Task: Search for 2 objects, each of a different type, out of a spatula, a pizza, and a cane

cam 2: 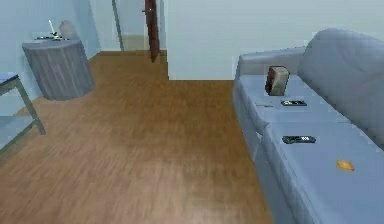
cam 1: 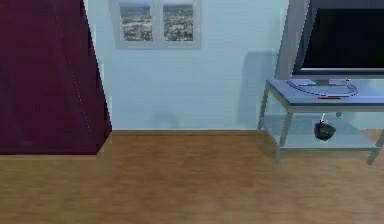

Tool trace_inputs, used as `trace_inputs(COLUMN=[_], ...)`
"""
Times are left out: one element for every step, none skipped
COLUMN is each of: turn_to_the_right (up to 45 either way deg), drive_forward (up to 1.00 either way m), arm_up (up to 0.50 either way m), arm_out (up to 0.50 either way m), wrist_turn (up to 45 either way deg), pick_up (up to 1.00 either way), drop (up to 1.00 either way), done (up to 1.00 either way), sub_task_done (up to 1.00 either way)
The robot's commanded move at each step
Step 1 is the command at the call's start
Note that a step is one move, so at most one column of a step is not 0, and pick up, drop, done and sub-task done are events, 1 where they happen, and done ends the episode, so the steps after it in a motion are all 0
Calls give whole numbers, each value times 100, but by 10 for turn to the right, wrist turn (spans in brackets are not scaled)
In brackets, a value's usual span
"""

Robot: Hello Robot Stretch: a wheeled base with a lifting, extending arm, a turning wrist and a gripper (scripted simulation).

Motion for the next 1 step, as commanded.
trace_inputs(turn_to_the_right=[-450], drive_forward=[0], arm_up=[0], arm_out=[0], wrist_turn=[0], pick_up=[0], drop=[0], done=[0], sub_task_done=[0])
